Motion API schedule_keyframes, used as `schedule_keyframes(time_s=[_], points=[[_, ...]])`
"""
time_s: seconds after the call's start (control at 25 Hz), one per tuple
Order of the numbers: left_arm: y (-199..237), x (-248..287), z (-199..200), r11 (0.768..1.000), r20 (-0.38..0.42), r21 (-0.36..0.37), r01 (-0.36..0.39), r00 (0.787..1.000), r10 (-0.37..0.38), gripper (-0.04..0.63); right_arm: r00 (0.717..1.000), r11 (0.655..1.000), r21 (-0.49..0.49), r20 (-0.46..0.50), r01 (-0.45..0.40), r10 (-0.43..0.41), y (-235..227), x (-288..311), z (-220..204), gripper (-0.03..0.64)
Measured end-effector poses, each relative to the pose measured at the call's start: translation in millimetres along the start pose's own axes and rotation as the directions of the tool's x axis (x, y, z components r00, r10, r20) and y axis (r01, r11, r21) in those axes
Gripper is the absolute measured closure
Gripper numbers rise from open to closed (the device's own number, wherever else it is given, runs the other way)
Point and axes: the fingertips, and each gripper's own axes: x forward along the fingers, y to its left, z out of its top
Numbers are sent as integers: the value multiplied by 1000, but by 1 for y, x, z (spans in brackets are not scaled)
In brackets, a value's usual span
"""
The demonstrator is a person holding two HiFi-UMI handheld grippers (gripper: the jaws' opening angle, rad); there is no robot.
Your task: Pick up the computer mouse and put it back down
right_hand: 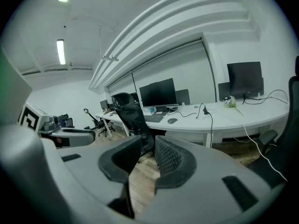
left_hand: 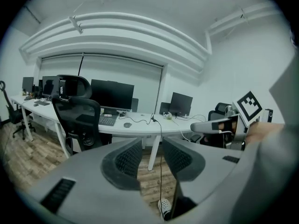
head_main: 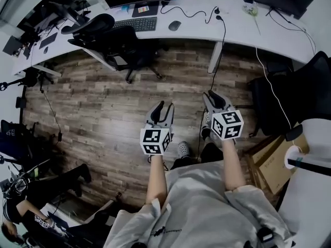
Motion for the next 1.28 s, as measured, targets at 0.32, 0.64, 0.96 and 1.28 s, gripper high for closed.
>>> schedule_keyframes(time_s=[0.32, 0.64, 0.96, 1.28], points=[[9, 104, 43, 997, -1, 51, -59, 998, 60, 449, 995, 995, -8, -9, -94, 94, -74, 75, 37, 517], [-11, 212, 92, 994, -11, 84, -68, 998, 69, 451, 994, 993, -39, -3, -113, 113, -166, 121, 93, 517], [5, 245, 108, 986, -16, 66, -151, 988, 153, 451, 978, 976, -62, -11, -207, 206, -183, 162, 115, 512], [30, 251, 103, 982, -62, 70, -174, 982, 178, 460, 976, 975, -42, -12, -220, 219, -191, 170, 112, 511]])
